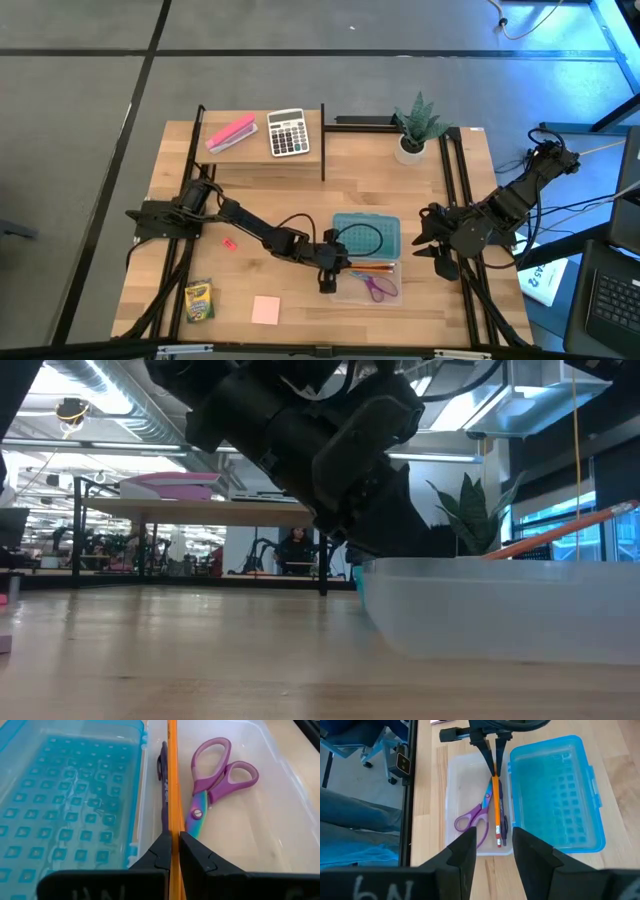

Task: Pack school essentials
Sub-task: Put the orange pencil into the blue supply box

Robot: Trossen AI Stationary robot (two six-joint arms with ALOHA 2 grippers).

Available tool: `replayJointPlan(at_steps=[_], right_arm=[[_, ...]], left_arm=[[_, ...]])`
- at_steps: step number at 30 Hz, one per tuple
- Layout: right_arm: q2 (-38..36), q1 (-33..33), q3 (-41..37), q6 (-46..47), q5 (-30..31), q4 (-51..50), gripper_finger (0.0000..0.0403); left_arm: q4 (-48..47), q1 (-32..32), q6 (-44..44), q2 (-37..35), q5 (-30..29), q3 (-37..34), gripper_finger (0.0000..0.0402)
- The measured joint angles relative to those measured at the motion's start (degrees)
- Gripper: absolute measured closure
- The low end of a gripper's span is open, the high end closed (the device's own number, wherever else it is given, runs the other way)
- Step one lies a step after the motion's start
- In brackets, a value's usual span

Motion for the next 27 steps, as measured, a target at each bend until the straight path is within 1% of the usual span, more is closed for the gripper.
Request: replayJointPlan(at_steps=[10, 16, 23, 25, 27], right_arm=[[0.0, 0.0, 0.0, 0.0, 0.0, 0.0, 0.0274], [0.0, 0.0, 0.0, 0.0, 0.0, 0.0, 0.0274], [0.0, 0.0, 0.0, 0.0, 0.0, 0.0, 0.0274], [0.0, 0.0, 0.0, 0.0, 0.0, 0.0, 0.0274], [0.0, 0.0, 0.0, 0.0, 0.0, 0.0, 0.0274]], left_arm=[[0.0, 0.0, 0.0, 0.0, 0.0, 0.0, 0.0387], [0.0, 0.0, -0.2, 0.0, 0.0, 0.0, 0.0369], [0.0, 0.0, -0.4, 0.0, 0.0, 0.0, 0.0393], [0.0, 0.0, -0.5, 0.0, 0.0, 0.0, 0.0394], [0.0, 0.0, -0.5, 0.0, 0.0, 0.0, 0.0387]])
